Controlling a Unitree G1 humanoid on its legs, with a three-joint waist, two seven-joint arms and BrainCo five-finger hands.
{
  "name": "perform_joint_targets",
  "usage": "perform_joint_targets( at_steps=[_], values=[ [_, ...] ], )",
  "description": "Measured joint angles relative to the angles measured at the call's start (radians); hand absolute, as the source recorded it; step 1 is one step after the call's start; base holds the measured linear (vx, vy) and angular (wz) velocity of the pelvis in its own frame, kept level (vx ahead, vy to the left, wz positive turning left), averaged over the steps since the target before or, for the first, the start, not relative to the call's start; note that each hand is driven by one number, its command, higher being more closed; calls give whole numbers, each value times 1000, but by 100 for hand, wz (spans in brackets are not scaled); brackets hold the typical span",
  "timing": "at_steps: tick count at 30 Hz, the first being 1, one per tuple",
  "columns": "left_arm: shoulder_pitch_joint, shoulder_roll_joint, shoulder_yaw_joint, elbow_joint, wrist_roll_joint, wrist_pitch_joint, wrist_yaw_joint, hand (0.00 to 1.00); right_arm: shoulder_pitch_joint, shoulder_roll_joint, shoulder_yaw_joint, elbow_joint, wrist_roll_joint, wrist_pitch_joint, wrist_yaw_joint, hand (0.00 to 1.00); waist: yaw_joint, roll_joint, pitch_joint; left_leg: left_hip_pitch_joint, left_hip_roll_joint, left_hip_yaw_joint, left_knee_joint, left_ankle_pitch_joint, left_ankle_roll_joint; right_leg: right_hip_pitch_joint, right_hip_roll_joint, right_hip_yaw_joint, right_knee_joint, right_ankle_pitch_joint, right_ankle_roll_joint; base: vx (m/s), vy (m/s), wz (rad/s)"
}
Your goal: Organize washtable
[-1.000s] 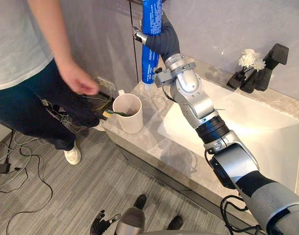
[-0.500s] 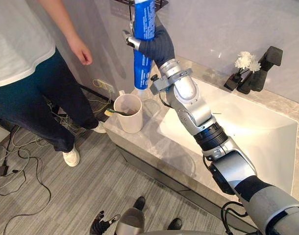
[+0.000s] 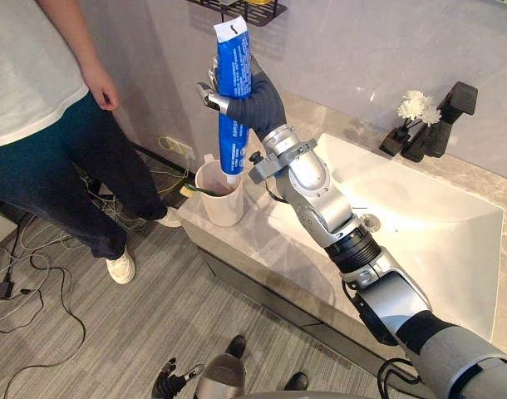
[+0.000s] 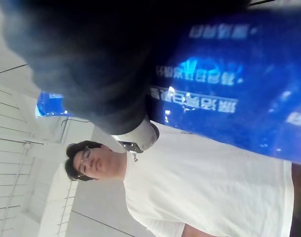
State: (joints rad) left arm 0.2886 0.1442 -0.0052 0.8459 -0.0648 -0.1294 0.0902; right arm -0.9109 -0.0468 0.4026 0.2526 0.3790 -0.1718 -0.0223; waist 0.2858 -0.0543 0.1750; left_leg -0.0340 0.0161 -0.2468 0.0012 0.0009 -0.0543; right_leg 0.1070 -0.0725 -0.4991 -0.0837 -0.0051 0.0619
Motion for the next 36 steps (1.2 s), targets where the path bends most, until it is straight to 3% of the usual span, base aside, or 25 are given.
perform_joint_targets(
  at_steps=[36],
  values=[
    [0, 1, 8, 10, -2, -1, 1, 0, 8, 50, 49, 178, -57, 25, -22, 100, 2, -9, -11, -8, -3, -30, 1, 3, -3, 6, 2, -33, 0, -9, -1, 1, 1, 2]
  ],
)
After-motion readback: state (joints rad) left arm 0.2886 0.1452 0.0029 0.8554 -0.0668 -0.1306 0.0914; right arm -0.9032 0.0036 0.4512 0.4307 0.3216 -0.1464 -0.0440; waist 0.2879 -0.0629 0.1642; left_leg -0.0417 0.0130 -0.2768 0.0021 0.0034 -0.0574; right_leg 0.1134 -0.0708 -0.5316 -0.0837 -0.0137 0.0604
